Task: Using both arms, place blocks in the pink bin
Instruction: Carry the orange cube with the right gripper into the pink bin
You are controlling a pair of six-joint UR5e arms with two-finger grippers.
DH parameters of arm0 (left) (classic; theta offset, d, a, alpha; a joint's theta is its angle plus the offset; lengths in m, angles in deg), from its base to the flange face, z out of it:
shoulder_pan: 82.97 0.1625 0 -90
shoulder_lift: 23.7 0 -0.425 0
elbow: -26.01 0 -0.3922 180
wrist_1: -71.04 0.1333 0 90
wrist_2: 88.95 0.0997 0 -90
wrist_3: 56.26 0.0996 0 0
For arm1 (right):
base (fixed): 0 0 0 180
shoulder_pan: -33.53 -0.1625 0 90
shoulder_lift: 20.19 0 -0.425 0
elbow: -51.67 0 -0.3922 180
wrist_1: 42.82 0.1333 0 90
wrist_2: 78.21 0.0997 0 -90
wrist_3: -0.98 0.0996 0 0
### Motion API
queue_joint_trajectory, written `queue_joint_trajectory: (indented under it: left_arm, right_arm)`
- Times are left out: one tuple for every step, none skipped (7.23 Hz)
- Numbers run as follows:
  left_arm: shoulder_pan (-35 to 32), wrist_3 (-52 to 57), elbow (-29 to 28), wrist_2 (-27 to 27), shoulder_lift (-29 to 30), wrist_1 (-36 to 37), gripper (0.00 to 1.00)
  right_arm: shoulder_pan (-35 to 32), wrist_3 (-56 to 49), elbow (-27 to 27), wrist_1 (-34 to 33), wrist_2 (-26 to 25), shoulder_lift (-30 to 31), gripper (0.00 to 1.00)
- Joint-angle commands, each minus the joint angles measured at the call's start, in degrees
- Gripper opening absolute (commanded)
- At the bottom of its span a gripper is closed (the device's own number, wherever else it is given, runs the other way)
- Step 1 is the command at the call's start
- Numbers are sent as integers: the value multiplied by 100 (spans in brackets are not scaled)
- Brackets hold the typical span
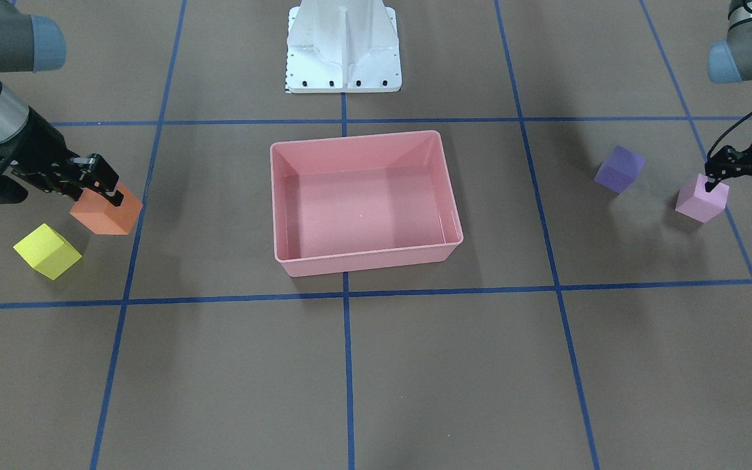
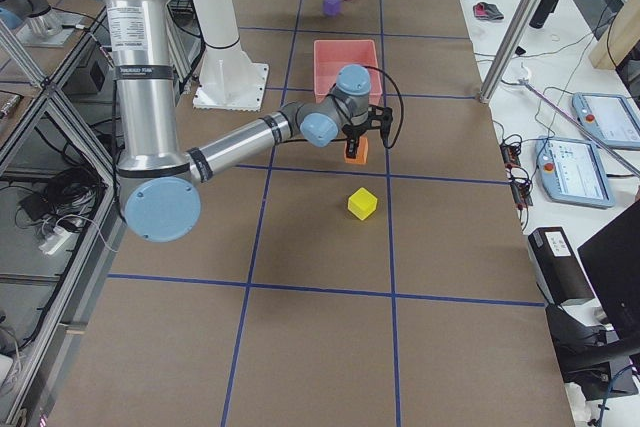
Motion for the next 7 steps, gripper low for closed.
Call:
queue_joint_trajectory:
  left_arm:
    - [55,25,-78,-337,-3,-31,100]
    - [99,34,-122,-339,6,-31,100]
    - [108,34,-183,-339,32,-31,100]
    - [195,16,-184,-347,50,-31,100]
    - [204,16,-201,-347,67,-31,100]
    - [265,16,-236,-339,76,-31,100]
    - [301,25,-271,-339,85,-31,99]
  right_arm:
    - [474,1007,-52,-496,-97,-843,0]
    - [780,1245,-52,-524,-376,-1054,0]
    - [1122,1673,-52,-637,-683,-1335,0]
    - [1387,1930,-52,-795,-834,-1581,0]
    - [1711,2107,-52,-814,-1106,-1688,0]
    - [2010,2178,-44,-823,-1361,-1767,0]
    - [2266,2301,9,-849,-1537,-1872,0]
